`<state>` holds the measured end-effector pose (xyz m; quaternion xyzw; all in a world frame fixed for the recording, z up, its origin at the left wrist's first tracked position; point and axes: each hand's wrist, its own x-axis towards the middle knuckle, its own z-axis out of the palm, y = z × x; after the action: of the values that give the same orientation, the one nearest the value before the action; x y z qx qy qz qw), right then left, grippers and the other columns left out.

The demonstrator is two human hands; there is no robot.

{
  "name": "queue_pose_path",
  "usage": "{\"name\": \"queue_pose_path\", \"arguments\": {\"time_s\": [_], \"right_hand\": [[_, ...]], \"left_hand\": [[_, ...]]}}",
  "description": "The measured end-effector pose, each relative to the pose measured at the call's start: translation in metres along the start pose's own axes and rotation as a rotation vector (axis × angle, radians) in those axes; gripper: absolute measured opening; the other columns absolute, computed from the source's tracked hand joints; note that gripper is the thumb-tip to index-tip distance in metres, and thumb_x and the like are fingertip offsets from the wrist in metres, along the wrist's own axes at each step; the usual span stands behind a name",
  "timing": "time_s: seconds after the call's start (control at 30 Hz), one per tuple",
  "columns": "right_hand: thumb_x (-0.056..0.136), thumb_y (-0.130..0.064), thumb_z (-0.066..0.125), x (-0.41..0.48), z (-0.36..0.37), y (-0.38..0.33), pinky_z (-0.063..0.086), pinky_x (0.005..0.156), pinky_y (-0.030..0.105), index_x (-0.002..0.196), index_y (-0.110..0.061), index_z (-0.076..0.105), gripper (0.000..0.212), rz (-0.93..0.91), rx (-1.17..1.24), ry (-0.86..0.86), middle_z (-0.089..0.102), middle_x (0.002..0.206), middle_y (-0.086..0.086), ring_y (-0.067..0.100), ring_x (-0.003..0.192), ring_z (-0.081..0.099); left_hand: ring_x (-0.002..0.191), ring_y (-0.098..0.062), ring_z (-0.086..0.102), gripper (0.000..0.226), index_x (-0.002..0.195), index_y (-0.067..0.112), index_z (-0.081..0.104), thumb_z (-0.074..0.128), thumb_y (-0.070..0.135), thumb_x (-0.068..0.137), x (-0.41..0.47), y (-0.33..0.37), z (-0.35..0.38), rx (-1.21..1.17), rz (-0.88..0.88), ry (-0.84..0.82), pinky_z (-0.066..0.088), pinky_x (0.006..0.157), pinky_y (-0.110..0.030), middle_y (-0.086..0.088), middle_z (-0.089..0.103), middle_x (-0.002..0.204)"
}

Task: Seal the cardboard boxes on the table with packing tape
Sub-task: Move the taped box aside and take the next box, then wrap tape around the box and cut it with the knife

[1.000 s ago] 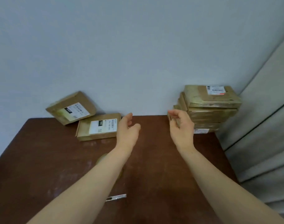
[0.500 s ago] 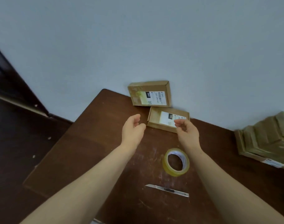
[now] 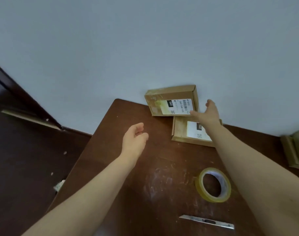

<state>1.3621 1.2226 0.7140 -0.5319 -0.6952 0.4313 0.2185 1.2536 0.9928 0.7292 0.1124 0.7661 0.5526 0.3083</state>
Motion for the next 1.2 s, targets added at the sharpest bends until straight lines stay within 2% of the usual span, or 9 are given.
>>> {"name": "queue_pose_path", "arguments": {"time_s": [0.2, 0.4, 0.5, 0.57, 0.63, 0.77, 0.9, 1.07, 1.2], "right_hand": [[0.074, -0.011, 0.08, 0.036, 0.023, -0.006, 0.032, 0.109, 0.04, 0.147, -0.004, 0.025, 0.091, 0.043, -0.117, 0.136, 0.034, 0.15, 0.014, 0.03, 0.138, 0.034], [0.069, -0.007, 0.083, 0.012, 0.057, -0.013, 0.045, 0.066, 0.02, 0.121, -0.005, 0.053, 0.06, -0.014, -0.182, 0.196, 0.06, 0.112, 0.007, 0.021, 0.096, 0.06], [0.065, -0.012, 0.087, -0.022, 0.067, -0.015, 0.048, 0.079, 0.031, 0.115, -0.009, 0.056, 0.059, -0.063, -0.141, 0.189, 0.061, 0.113, 0.007, 0.018, 0.097, 0.057], [0.064, -0.013, 0.088, -0.048, 0.071, -0.016, 0.047, 0.077, 0.024, 0.111, -0.015, 0.056, 0.056, -0.084, -0.073, 0.181, 0.062, 0.112, 0.004, 0.015, 0.1, 0.056], [0.065, -0.013, 0.087, -0.079, 0.075, -0.016, 0.045, 0.073, 0.016, 0.109, -0.02, 0.055, 0.055, -0.082, -0.002, 0.158, 0.061, 0.112, 0.0, 0.013, 0.101, 0.057], [0.066, -0.009, 0.086, -0.133, 0.083, -0.015, 0.053, 0.082, 0.023, 0.115, -0.019, 0.054, 0.059, -0.022, 0.117, 0.095, 0.061, 0.115, 0.0, 0.012, 0.102, 0.06], [0.065, -0.005, 0.085, -0.171, 0.088, -0.006, 0.048, 0.068, 0.004, 0.115, -0.021, 0.054, 0.061, -0.017, 0.201, 0.054, 0.063, 0.11, -0.004, -0.002, 0.096, 0.059], [0.069, -0.009, 0.084, -0.208, 0.084, 0.014, 0.053, 0.083, 0.027, 0.097, -0.038, 0.057, 0.048, -0.031, 0.239, 0.049, 0.064, 0.11, 0.002, 0.013, 0.099, 0.063], [0.07, -0.013, 0.083, -0.219, 0.077, 0.032, 0.049, 0.082, 0.023, 0.107, -0.03, 0.066, 0.045, -0.083, 0.133, 0.014, 0.057, 0.114, -0.006, 0.015, 0.1, 0.061]], "left_hand": [[0.093, 0.005, 0.053, 0.043, 0.123, 0.022, 0.058, 0.058, 0.001, 0.085, 0.053, -0.006, -0.038, 0.016, -0.019, -0.117, 0.038, 0.067, -0.008, 0.015, 0.058, 0.106], [0.093, 0.004, 0.053, 0.041, 0.122, 0.02, 0.058, 0.055, -0.001, 0.086, 0.097, -0.018, -0.086, -0.007, -0.082, -0.14, 0.039, 0.074, -0.012, 0.015, 0.058, 0.103], [0.099, -0.002, 0.055, 0.043, 0.125, 0.017, 0.058, 0.055, -0.002, 0.086, 0.108, -0.015, -0.096, -0.018, -0.095, -0.172, 0.042, 0.084, -0.019, 0.007, 0.061, 0.112], [0.109, -0.009, 0.055, 0.042, 0.127, 0.017, 0.056, 0.055, 0.001, 0.088, 0.115, -0.01, -0.099, -0.066, -0.092, -0.174, 0.045, 0.095, -0.026, 0.001, 0.06, 0.121], [0.116, -0.012, 0.053, 0.038, 0.13, 0.019, 0.054, 0.055, 0.013, 0.092, 0.118, -0.005, -0.103, -0.125, -0.085, -0.162, 0.043, 0.103, -0.033, 0.0, 0.057, 0.127], [0.123, -0.013, 0.048, 0.045, 0.138, 0.025, 0.046, 0.045, 0.043, 0.097, 0.113, 0.003, -0.112, -0.203, -0.082, -0.181, 0.04, 0.106, -0.037, 0.004, 0.05, 0.137], [0.109, -0.006, 0.059, 0.033, 0.109, 0.033, 0.065, 0.047, 0.056, 0.092, 0.092, 0.0, -0.117, -0.195, -0.072, -0.261, 0.042, 0.099, -0.03, 0.012, 0.067, 0.111], [0.088, -0.002, 0.065, 0.035, 0.068, 0.037, 0.075, 0.053, 0.056, 0.089, 0.052, -0.012, -0.121, -0.174, -0.079, -0.175, 0.045, 0.089, -0.026, 0.015, 0.073, 0.08], [0.096, -0.008, 0.065, 0.032, 0.074, 0.032, 0.074, 0.054, 0.052, 0.09, 0.029, -0.022, -0.125, -0.191, -0.098, -0.161, 0.043, 0.098, -0.03, 0.012, 0.074, 0.085]]}}
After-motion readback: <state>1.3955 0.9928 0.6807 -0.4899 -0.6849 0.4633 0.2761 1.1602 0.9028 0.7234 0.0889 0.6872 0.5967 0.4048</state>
